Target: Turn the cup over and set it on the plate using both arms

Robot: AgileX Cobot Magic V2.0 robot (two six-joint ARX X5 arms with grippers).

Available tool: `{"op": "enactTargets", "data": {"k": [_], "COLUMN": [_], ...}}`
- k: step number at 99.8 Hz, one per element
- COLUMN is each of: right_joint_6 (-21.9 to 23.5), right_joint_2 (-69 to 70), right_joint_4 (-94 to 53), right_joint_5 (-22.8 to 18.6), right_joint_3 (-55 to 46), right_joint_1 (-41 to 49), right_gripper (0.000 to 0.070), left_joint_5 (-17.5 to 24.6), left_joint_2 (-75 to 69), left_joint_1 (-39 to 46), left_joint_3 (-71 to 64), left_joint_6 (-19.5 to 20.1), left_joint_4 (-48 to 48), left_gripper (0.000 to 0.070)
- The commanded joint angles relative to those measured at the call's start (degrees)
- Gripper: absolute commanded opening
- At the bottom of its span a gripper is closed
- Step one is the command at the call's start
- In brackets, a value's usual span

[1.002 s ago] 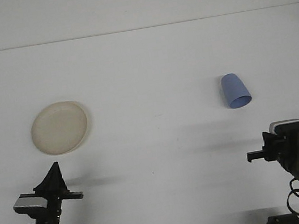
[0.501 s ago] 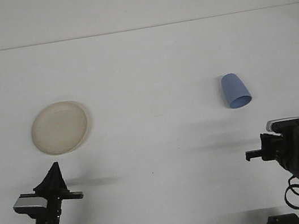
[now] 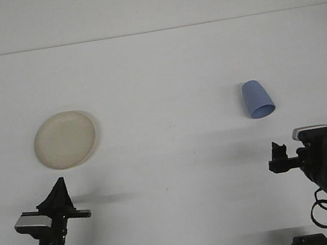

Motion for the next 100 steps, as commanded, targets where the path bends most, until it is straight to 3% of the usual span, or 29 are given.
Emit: {"op": "enactTargets", "data": {"k": [1,15,44,73,85,100], "right_joint_6": [0.17,0.13,0.31,6.23,5.86,1.73], "right_joint_2": [1.20,4.46,11.08,15.26,17.42,22.51], "right_joint_4": [3.21,9.68,22.40,43.17,49.81,55.47], "right_joint_5": [1.11,3.48,4.37,9.07,10.32,10.49], "right_joint_3": [0.85,0.83,-4.13,-18.36,-21.73,-22.82], "right_joint_1": [0.02,-0.02,-0.09,-1.09,-1.16,-2.12], "right_gripper": [0.0537,0.0537,0.0537,0.0537,0.0537,0.0537], "left_joint_5": [-0.13,-0.13,-0.13,-0.13,-0.13,-0.13], "left_joint_2": [-0.13,-0.13,-0.13,-0.13,-0.13,-0.13], "left_joint_1": [0.02,0.02,0.02,0.02,0.02,0.02], "left_joint_3": [-1.16,-1.16,-1.16,-1.16,-1.16,-1.16], "left_joint_6": [-0.13,-0.13,-0.13,-0.13,-0.13,-0.13], "left_joint_4": [0.61,0.61,0.61,0.61,0.61,0.61], "left_gripper": [0.0011,0.0011,0.0011,0.0011,0.0011,0.0011]}}
